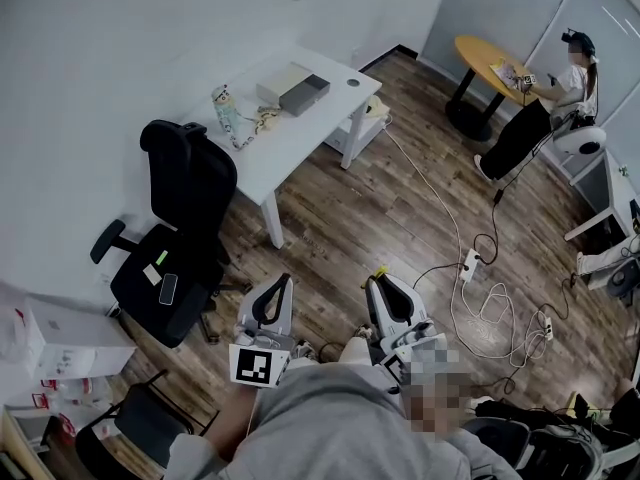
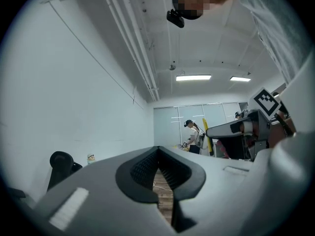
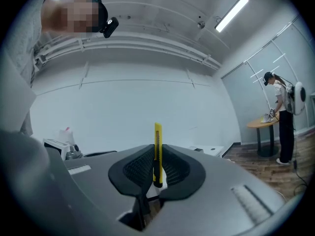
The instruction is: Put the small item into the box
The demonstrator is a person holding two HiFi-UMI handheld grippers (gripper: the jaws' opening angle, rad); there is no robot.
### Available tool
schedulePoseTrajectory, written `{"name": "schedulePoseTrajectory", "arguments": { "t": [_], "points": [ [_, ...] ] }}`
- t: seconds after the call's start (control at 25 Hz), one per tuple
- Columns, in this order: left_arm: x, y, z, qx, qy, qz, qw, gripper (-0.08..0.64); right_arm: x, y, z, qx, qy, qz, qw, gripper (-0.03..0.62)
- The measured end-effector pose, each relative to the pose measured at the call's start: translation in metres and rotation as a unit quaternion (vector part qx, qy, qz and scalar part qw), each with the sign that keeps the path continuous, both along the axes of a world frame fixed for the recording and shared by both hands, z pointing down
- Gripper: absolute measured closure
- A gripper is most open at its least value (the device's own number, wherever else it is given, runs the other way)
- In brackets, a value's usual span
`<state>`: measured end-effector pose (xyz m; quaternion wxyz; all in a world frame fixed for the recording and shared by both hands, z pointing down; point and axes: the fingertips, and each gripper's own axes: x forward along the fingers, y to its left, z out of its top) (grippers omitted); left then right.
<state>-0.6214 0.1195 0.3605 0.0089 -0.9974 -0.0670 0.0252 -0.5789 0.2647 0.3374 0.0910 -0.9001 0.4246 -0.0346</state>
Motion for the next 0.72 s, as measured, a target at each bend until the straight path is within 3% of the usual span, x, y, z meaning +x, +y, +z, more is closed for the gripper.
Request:
{"name": "schedulePoseTrajectory", "arguments": {
  "t": [0.32, 0.72],
  "points": [
    [0.003, 0.011, 0.006, 0.004, -0.01, 0.016, 0.9998, 0.557, 0.005, 0.006, 0.006, -0.001, -0.015, 0.003, 1.0, 0.528],
    [0.035, 0.015, 0.006, 0.006, -0.012, -0.002, 0.9999, 0.557, 0.04, 0.011, 0.012, 0.0, -0.023, -0.015, 1.0, 0.528]
  ]
}}
